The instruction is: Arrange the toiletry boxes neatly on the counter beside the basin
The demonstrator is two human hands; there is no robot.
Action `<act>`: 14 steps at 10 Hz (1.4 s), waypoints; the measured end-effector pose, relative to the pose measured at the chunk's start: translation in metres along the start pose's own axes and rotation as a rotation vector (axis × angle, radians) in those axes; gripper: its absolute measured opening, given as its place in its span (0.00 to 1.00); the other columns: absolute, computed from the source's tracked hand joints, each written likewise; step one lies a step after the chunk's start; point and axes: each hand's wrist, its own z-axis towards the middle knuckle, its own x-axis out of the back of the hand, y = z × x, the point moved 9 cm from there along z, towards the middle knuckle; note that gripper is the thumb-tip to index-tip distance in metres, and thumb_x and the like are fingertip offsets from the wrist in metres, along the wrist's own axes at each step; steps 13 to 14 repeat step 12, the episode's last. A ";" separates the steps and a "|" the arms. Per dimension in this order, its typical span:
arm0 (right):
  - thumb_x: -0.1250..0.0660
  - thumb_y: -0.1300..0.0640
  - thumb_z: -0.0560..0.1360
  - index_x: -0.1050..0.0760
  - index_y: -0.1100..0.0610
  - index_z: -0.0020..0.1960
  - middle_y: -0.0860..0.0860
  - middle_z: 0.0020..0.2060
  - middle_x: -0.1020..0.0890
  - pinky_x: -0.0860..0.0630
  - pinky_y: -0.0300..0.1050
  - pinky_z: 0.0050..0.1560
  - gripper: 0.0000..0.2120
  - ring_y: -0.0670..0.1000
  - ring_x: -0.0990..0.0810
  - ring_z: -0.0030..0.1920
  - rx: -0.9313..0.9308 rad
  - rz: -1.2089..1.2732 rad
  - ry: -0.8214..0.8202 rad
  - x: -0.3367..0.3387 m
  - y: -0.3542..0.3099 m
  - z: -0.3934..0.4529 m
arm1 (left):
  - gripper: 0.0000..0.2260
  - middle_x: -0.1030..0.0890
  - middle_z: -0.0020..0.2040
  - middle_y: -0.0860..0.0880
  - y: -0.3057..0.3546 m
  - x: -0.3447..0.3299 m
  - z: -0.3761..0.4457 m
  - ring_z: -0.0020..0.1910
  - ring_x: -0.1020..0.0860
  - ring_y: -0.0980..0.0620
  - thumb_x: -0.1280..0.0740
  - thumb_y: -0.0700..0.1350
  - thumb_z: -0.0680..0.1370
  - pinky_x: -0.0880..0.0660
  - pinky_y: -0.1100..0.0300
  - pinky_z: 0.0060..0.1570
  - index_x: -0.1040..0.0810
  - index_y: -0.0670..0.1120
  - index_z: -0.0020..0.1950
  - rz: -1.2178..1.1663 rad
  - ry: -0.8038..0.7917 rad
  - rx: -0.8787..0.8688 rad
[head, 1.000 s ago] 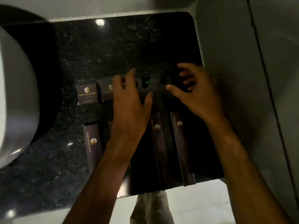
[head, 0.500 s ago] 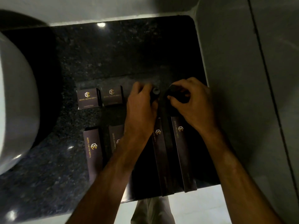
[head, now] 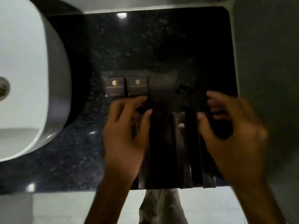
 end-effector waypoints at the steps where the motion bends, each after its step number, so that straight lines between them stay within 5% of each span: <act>1: 0.26 0.57 0.73 0.25 0.49 0.68 0.44 0.61 0.26 0.29 0.26 0.55 0.24 0.38 0.24 0.51 0.010 0.104 -0.268 -0.042 -0.036 -0.066 | 0.16 0.24 0.59 0.45 -0.055 0.056 -0.045 0.54 0.23 0.51 0.28 0.43 0.75 0.32 0.72 0.56 0.19 0.47 0.63 0.182 -0.010 0.115; 2: 0.24 0.54 0.71 0.30 0.44 0.72 0.42 0.70 0.32 0.36 0.20 0.58 0.32 0.37 0.27 0.61 -0.022 0.128 -0.436 -0.089 -0.045 -0.116 | 0.24 0.29 0.64 0.49 -0.110 0.064 -0.079 0.64 0.29 0.47 0.26 0.48 0.74 0.31 0.54 0.63 0.25 0.54 0.69 0.209 -0.209 0.215; 3: 0.24 0.53 0.70 0.39 0.38 0.77 0.44 0.77 0.40 0.39 0.17 0.54 0.40 0.37 0.34 0.68 -0.070 0.092 -0.519 -0.121 -0.039 -0.139 | 0.30 0.35 0.69 0.56 -0.129 0.048 -0.096 0.64 0.34 0.50 0.33 0.58 0.73 0.34 0.53 0.63 0.35 0.63 0.75 0.235 -0.377 0.185; 5: 0.23 0.55 0.70 0.36 0.40 0.76 0.47 0.75 0.37 0.42 0.23 0.56 0.39 0.37 0.37 0.66 -0.084 -0.055 -0.540 -0.135 -0.024 -0.140 | 0.31 0.36 0.75 0.46 -0.133 0.030 -0.102 0.67 0.33 0.39 0.37 0.60 0.75 0.29 0.36 0.61 0.40 0.61 0.78 0.356 -0.465 0.070; 9: 0.21 0.54 0.68 0.35 0.42 0.75 0.51 0.74 0.32 0.43 0.23 0.55 0.40 0.37 0.38 0.66 -0.044 -0.061 -0.510 -0.134 -0.018 -0.140 | 0.29 0.36 0.75 0.46 -0.135 0.026 -0.103 0.67 0.34 0.39 0.39 0.61 0.76 0.31 0.42 0.64 0.39 0.61 0.78 0.365 -0.449 0.031; 11: 0.21 0.49 0.67 0.43 0.39 0.77 0.50 0.73 0.32 0.46 0.18 0.48 0.46 0.37 0.41 0.67 -0.039 -0.068 -0.546 -0.137 -0.021 -0.141 | 0.31 0.36 0.75 0.48 -0.136 0.027 -0.101 0.67 0.34 0.40 0.39 0.61 0.76 0.31 0.43 0.62 0.40 0.61 0.78 0.340 -0.428 0.026; 12: 0.28 0.43 0.69 0.43 0.38 0.77 0.48 0.70 0.31 0.44 0.14 0.42 0.41 0.37 0.37 0.63 -0.007 -0.015 -0.474 -0.111 -0.040 -0.131 | 0.32 0.35 0.74 0.50 -0.127 0.035 -0.101 0.67 0.32 0.44 0.38 0.62 0.74 0.34 0.51 0.63 0.41 0.62 0.78 0.257 -0.427 0.059; 14: 0.28 0.43 0.69 0.43 0.38 0.77 0.48 0.70 0.31 0.44 0.14 0.42 0.41 0.37 0.37 0.63 -0.007 -0.015 -0.474 -0.111 -0.040 -0.131 | 0.32 0.35 0.74 0.50 -0.127 0.035 -0.101 0.67 0.32 0.44 0.38 0.62 0.74 0.34 0.51 0.63 0.41 0.62 0.78 0.257 -0.427 0.059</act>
